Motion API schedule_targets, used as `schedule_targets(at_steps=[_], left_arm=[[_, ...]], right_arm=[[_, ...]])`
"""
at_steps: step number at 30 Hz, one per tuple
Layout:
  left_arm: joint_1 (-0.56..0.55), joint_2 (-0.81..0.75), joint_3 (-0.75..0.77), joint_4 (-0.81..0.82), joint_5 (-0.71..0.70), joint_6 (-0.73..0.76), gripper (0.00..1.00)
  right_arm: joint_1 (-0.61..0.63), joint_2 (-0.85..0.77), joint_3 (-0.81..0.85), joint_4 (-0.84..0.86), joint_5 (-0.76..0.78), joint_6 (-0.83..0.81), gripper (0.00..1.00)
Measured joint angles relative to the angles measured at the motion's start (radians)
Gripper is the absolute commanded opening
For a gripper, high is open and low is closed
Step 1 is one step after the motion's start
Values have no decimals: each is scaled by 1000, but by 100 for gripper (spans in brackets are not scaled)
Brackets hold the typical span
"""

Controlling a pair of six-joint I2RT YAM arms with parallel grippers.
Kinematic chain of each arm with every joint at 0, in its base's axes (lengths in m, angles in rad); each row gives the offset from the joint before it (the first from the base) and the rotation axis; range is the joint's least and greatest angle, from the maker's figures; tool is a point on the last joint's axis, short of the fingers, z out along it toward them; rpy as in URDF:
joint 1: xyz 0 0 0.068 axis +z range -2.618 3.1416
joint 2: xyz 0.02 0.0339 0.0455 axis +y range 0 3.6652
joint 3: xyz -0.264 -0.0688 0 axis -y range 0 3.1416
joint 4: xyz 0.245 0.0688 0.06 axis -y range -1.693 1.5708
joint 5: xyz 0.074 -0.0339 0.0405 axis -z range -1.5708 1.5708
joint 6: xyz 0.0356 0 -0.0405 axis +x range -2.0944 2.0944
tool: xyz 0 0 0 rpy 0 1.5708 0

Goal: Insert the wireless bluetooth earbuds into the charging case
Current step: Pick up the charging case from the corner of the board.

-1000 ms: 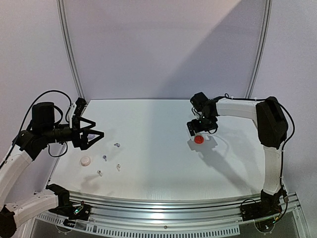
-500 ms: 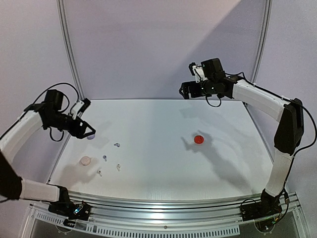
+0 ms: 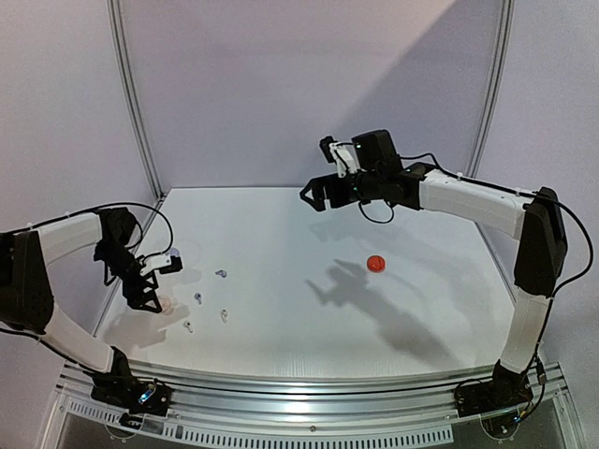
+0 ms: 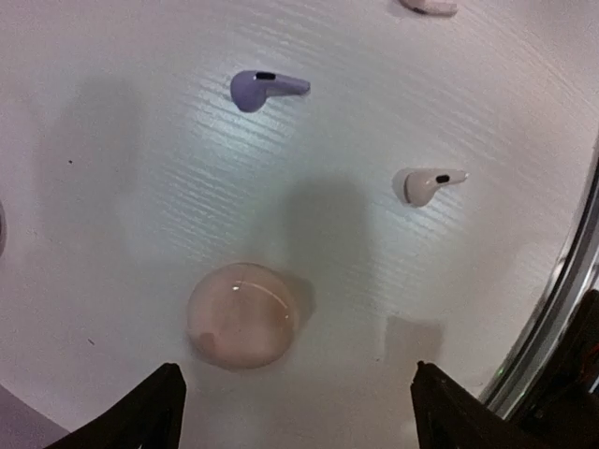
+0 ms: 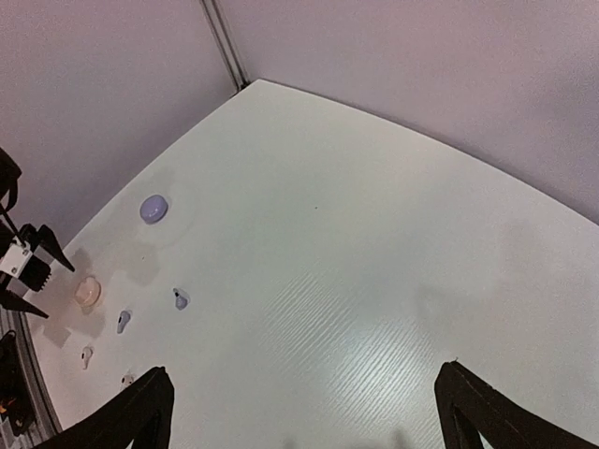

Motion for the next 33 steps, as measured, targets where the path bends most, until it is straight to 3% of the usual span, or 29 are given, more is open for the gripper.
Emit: schedule_targets(at_steps=[6, 10, 19, 26, 33], left_arm=[[77, 113, 37, 52, 1, 237, 84], [78, 197, 64, 90, 40, 296, 83], [78, 204, -20, 162, 41, 368, 76], [75, 206, -51, 201, 37, 380, 58], [75, 203, -66, 227, 41, 390, 33]], right_arm=[[89, 0, -19, -28, 41, -24, 99], [109, 0, -34, -52, 57, -28, 99], [110, 0, -57, -73, 100, -10, 99], [116, -1, -67, -94, 130, 0, 99], [120, -6, -77, -98, 152, 16, 99]])
